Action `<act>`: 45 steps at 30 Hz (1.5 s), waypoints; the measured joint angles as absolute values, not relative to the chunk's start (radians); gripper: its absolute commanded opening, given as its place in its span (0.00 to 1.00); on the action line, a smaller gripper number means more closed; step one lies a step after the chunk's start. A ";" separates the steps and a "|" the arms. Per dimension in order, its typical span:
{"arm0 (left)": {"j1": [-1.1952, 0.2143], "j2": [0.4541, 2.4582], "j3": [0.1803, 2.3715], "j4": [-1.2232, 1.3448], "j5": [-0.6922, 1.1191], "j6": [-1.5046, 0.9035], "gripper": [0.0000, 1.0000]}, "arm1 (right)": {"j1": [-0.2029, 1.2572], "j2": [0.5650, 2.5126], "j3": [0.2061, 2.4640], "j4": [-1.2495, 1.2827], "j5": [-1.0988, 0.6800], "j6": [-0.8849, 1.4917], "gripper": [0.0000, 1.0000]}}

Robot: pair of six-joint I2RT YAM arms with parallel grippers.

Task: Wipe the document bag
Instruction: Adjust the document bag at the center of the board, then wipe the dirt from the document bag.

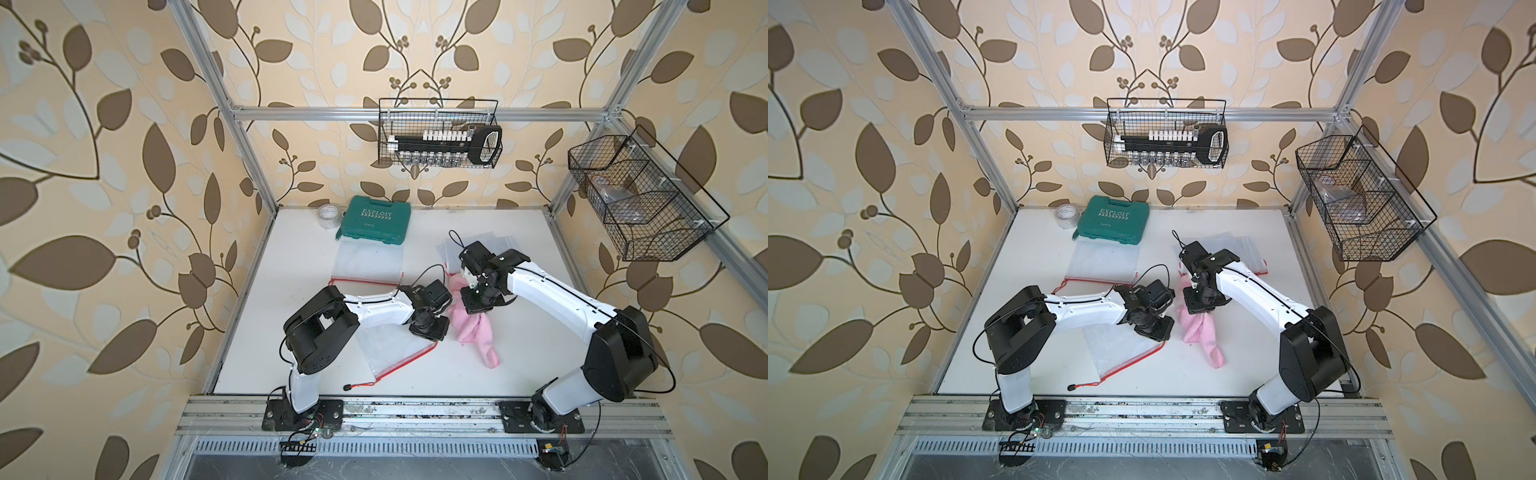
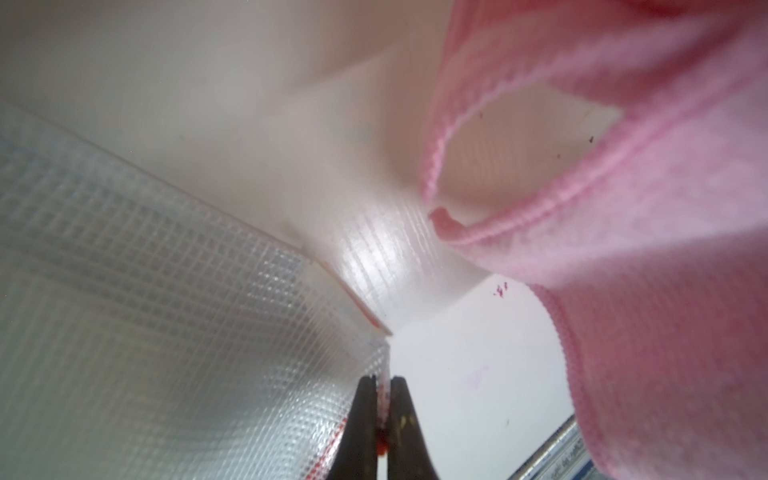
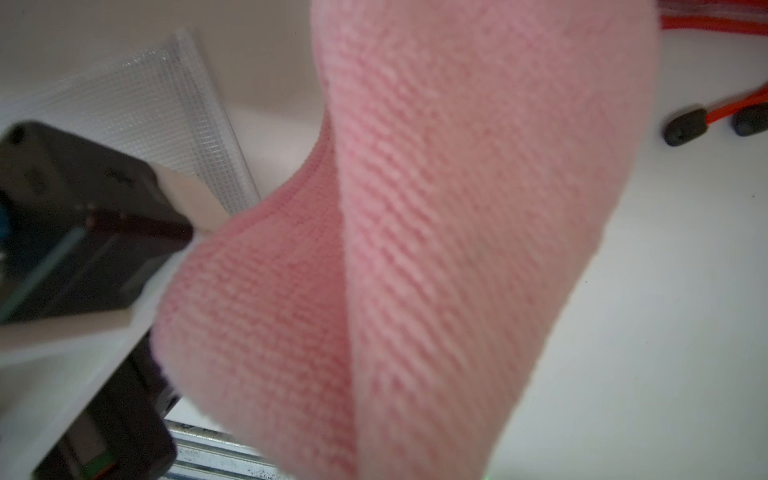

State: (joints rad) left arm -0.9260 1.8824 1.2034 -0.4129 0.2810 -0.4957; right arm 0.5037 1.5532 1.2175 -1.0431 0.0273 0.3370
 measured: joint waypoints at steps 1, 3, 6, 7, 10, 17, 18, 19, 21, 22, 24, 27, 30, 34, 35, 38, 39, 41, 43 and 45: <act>-0.926 1.882 1.204 -0.413 0.281 -0.489 0.39 | 0.504 1.553 1.217 -1.046 0.028 0.339 0.00; -0.926 1.881 1.204 -0.414 0.280 -0.479 0.46 | 0.504 1.553 1.217 -1.051 0.028 0.340 0.00; -0.926 1.861 1.203 -0.421 0.268 -0.471 0.52 | 0.506 1.553 1.232 -1.065 0.031 0.341 0.00; -0.926 1.845 1.200 -0.422 0.258 -0.471 0.53 | 0.510 1.553 1.243 -1.069 0.034 0.341 0.00; -0.915 1.763 1.174 -0.430 0.224 -0.481 0.52 | 0.541 1.558 1.294 -1.084 0.043 0.340 0.00; -0.691 1.438 0.939 -0.477 0.181 -0.657 0.00 | 0.690 1.702 1.476 -1.066 -0.034 0.339 0.00; -0.651 1.407 0.897 -0.484 0.174 -0.683 0.00 | 0.709 1.734 1.502 -1.060 -0.053 0.339 0.00; -0.606 1.376 0.844 -0.499 0.168 -0.713 0.00 | 0.734 1.773 1.533 -1.049 -0.078 0.339 0.00; -0.566 1.348 0.764 -0.518 0.166 -0.746 0.00 | 0.781 1.843 1.586 -1.018 -0.133 0.338 0.00; -0.555 1.346 0.729 -0.526 0.167 -0.764 0.00 | 0.804 1.877 1.611 -1.001 -0.169 0.338 0.00; -0.543 1.355 0.676 -0.530 0.171 -0.786 0.00 | 0.842 1.944 1.666 -0.980 -0.235 0.339 0.00; -0.535 1.388 0.648 -0.525 0.181 -0.805 0.00 | 0.890 2.041 1.737 -0.944 -0.322 0.340 0.00; -0.534 1.402 0.656 -0.503 0.181 -0.819 0.00 | 0.916 2.113 1.755 -0.916 -0.389 0.348 0.00; -0.533 1.429 0.678 -0.512 0.181 -0.839 0.00 | 0.904 2.171 1.700 -0.872 -0.432 0.382 0.00; -0.533 1.438 0.685 -0.510 0.181 -0.846 0.00 | 0.894 2.183 1.678 -0.865 -0.430 0.388 0.00; -0.533 1.462 0.703 -0.497 0.189 -0.859 0.00 | 0.837 2.185 1.595 -0.847 -0.430 0.405 0.00; -0.533 1.469 0.707 -0.489 0.193 -0.864 0.00 | 0.814 2.165 1.571 -0.842 -0.414 0.407 0.00; -0.533 1.480 0.714 -0.473 0.199 -0.867 0.00 | 0.745 2.107 1.507 -0.847 -0.342 0.408 0.00; -0.533 1.483 0.716 -0.470 0.202 -0.868 0.00 | 0.671 2.051 1.457 -0.872 -0.244 0.403 0.00; -0.533 1.488 0.721 -0.474 0.203 -0.868 0.00 | 0.600 1.997 1.430 -0.914 -0.123 0.392 0.00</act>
State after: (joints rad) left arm -0.5331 1.4879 0.7208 -0.4744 0.2028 -0.8677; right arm 0.6003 1.9972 1.4296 -0.9138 -0.1234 0.3920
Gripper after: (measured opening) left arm 0.045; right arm 0.048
